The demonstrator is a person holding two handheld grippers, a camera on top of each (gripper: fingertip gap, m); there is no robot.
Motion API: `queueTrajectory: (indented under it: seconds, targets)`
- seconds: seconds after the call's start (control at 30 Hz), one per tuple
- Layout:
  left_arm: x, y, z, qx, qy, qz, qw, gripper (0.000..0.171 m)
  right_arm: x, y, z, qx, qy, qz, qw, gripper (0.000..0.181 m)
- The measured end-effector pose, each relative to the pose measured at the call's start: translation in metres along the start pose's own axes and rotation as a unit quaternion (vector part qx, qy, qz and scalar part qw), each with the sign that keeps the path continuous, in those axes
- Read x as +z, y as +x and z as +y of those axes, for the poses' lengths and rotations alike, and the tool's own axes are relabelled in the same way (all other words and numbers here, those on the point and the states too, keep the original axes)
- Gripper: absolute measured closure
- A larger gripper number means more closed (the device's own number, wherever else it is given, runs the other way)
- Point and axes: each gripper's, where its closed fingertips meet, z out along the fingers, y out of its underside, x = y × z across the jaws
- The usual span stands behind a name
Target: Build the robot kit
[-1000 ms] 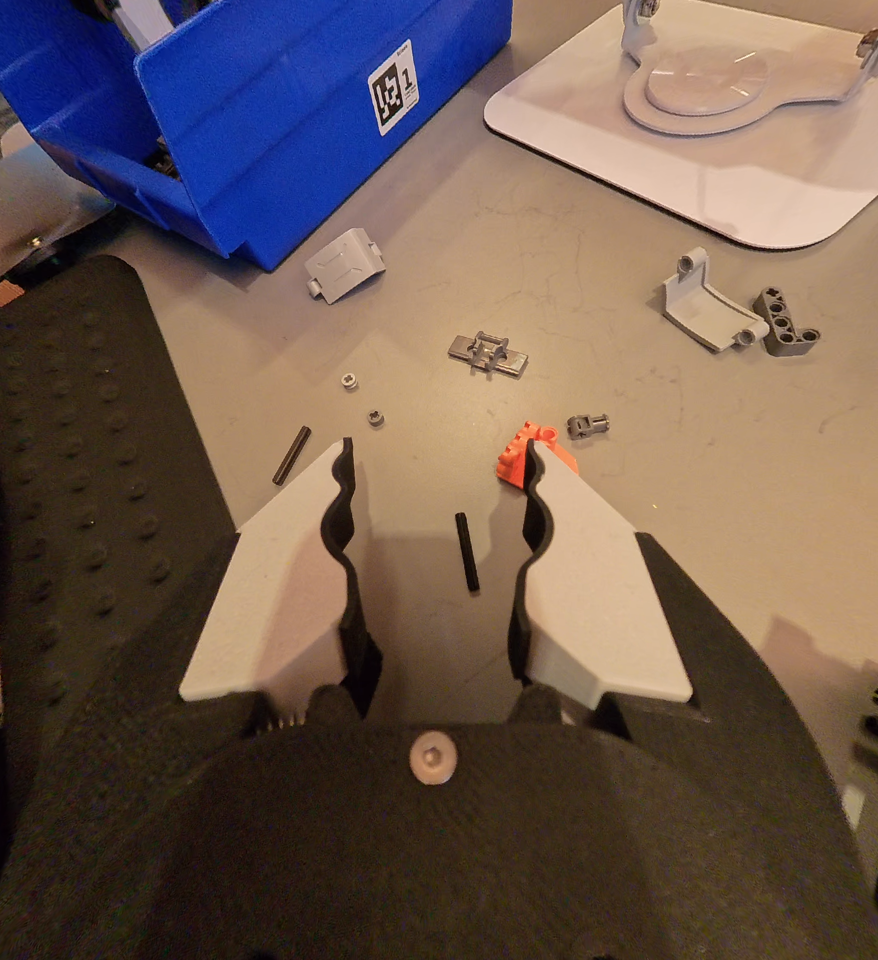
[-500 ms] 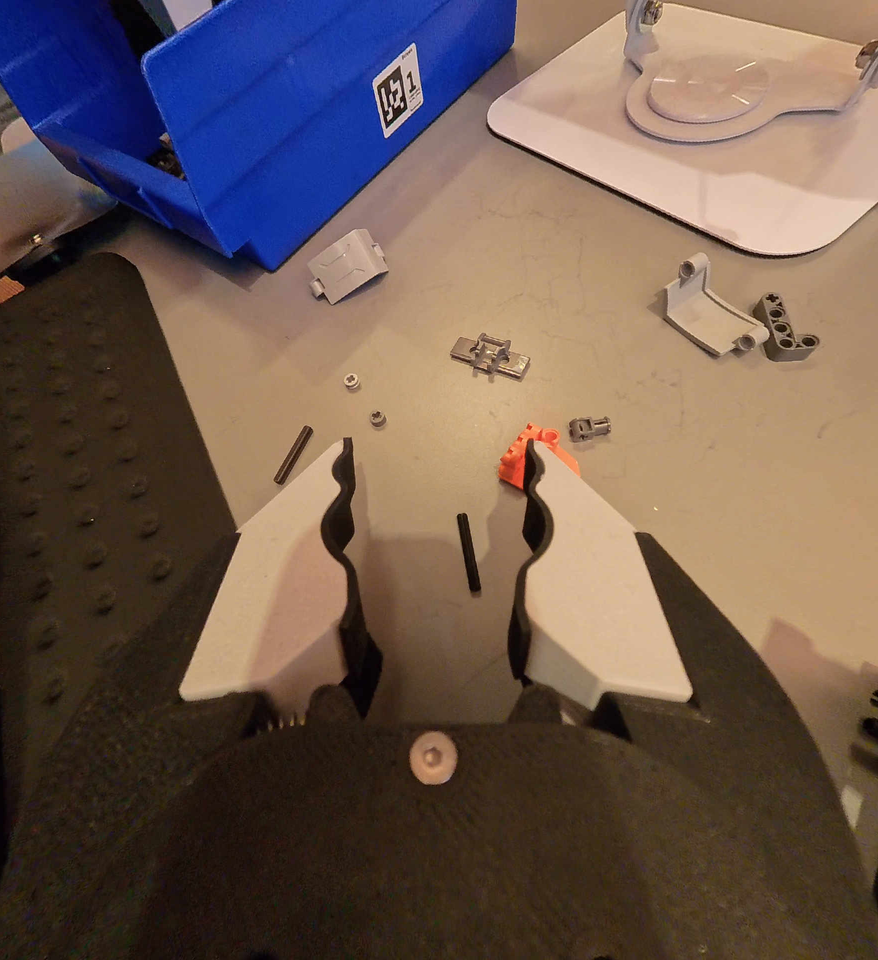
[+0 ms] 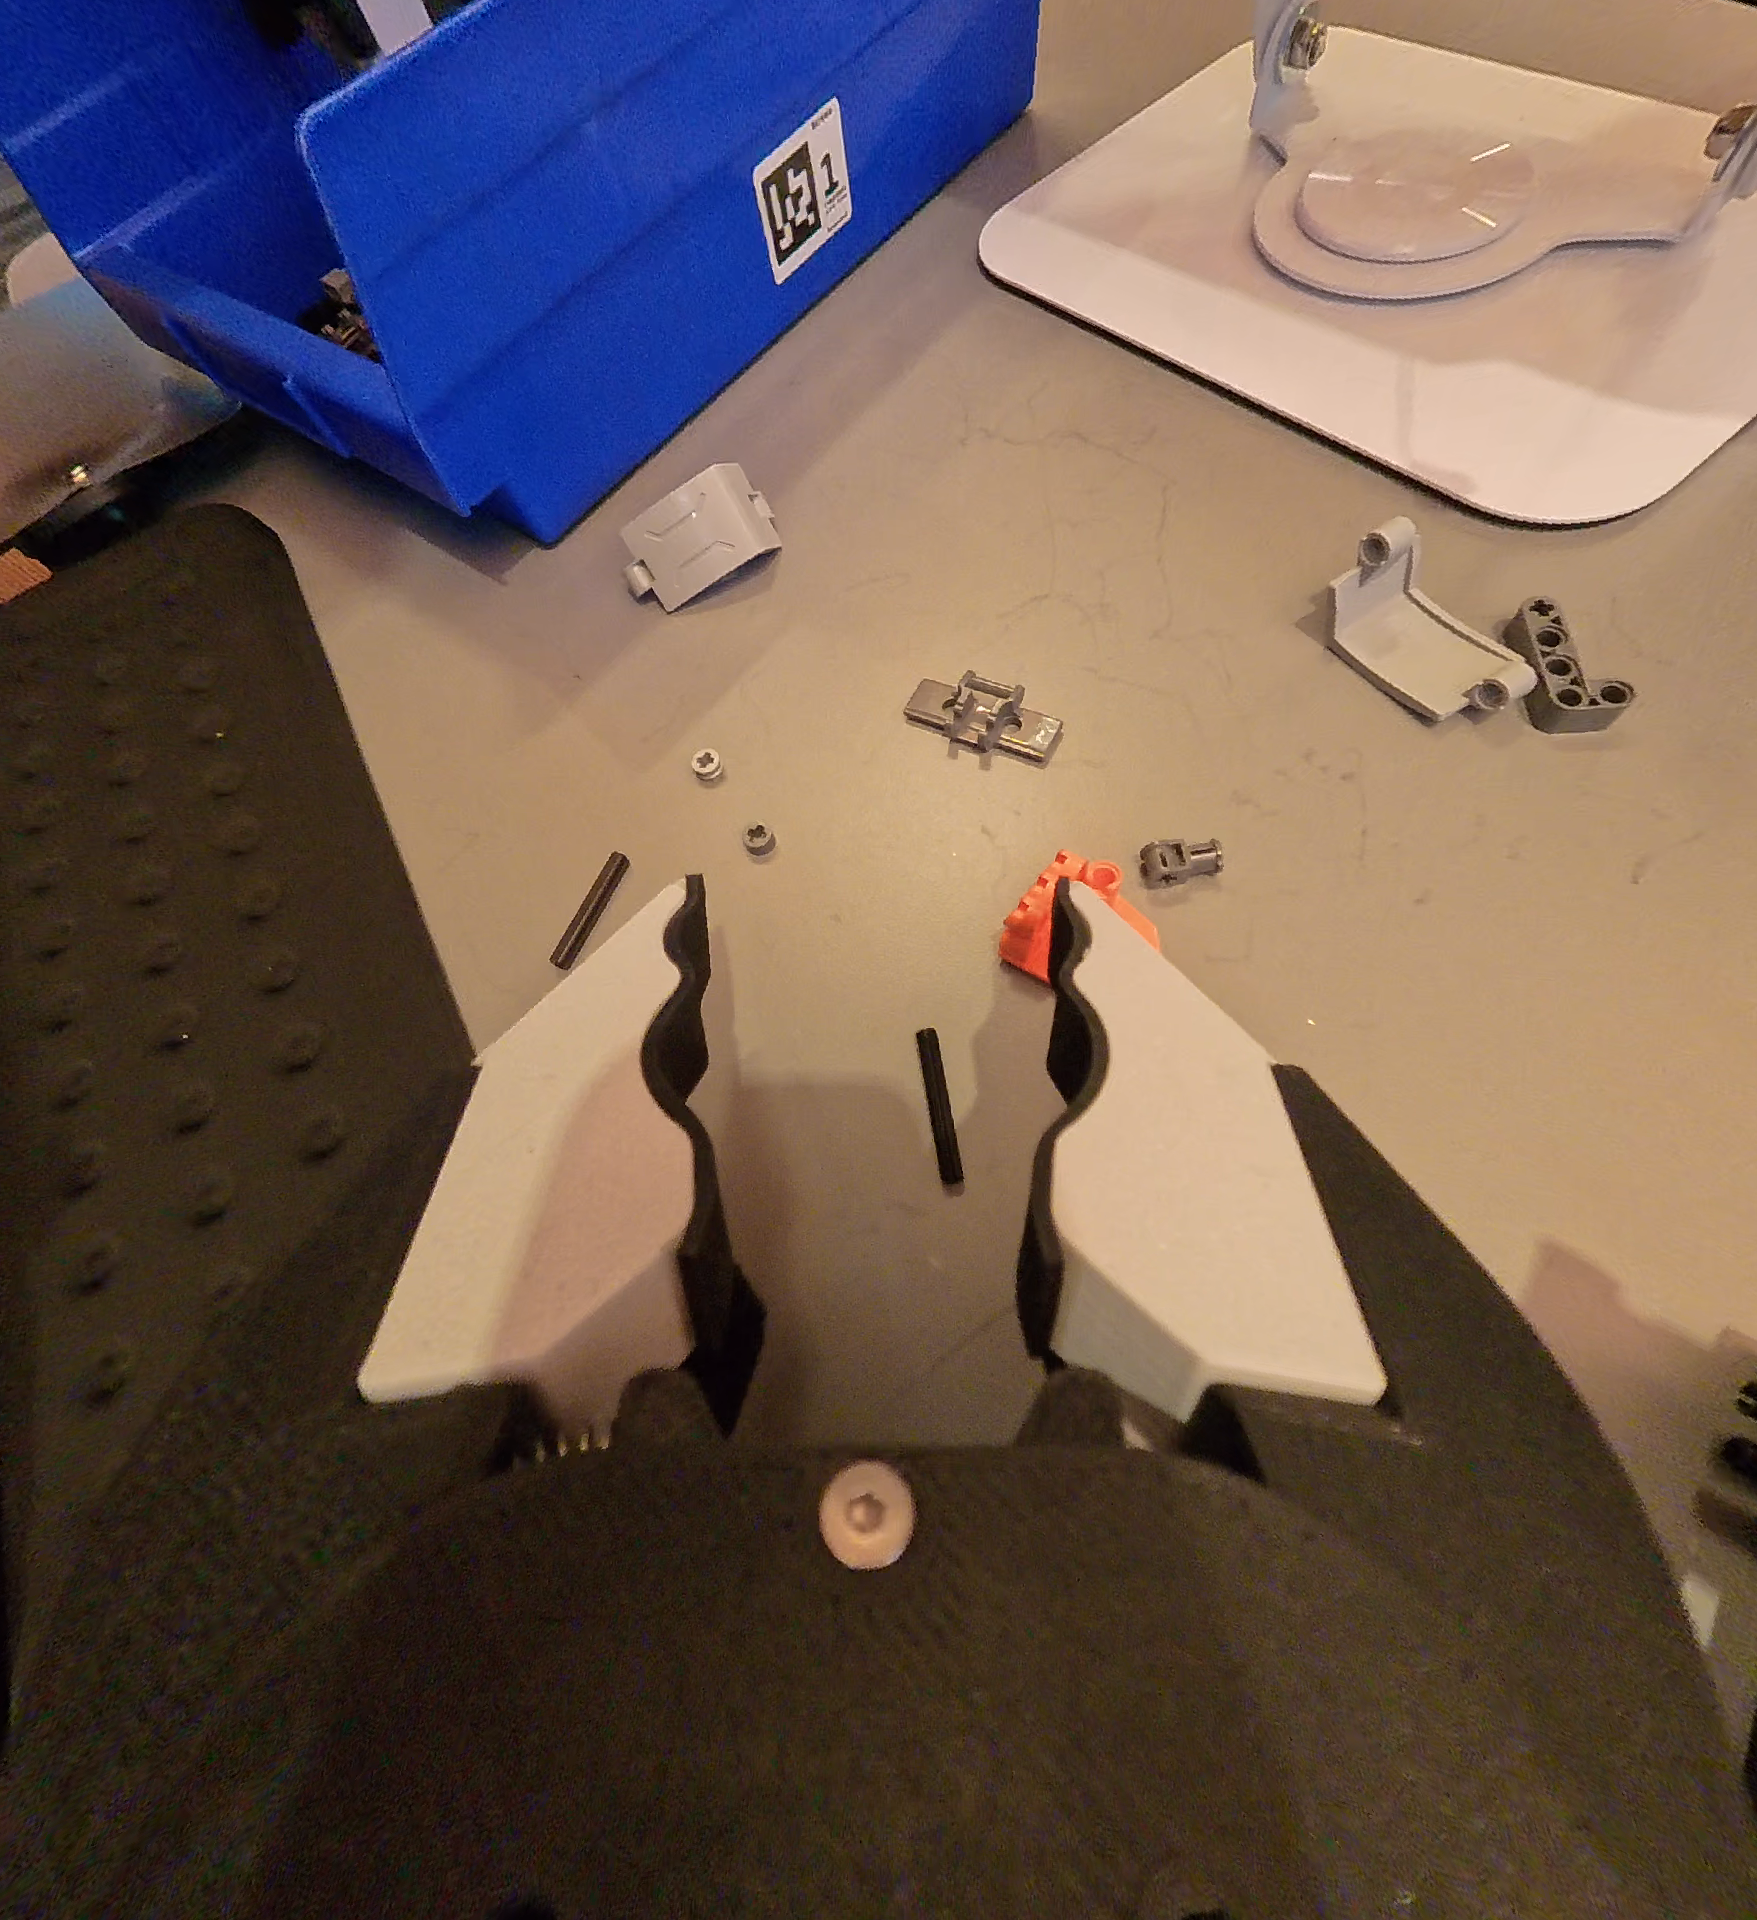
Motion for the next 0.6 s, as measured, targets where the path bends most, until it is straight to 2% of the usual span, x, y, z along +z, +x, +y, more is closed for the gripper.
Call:
queueTrajectory:
  seconds: [0.17,0.4,0.53,0.6]
  targets:
    - [-0.004,0.019,-0.025,0.026,0.049,0.019,0.998,0.166,0.0,0.0,0.0,0.002,0.0,0.0,1.0,0.118]
    - [-0.006,0.041,-0.086,0.038,0.163,0.068,0.984,0.158,0.001,0.0,0.001,0.0,-0.002,0.001,1.0,0.118]
    - [0.009,0.042,-0.084,0.023,0.151,0.087,0.984,0.16,0.0,0.0,0.0,0.0,0.0,0.002,1.0,0.118]
    - [0.019,0.039,-0.072,0.012,0.115,0.087,0.99,0.161,0.0,0.001,0.0,0.0,0.001,0.002,1.0,0.118]
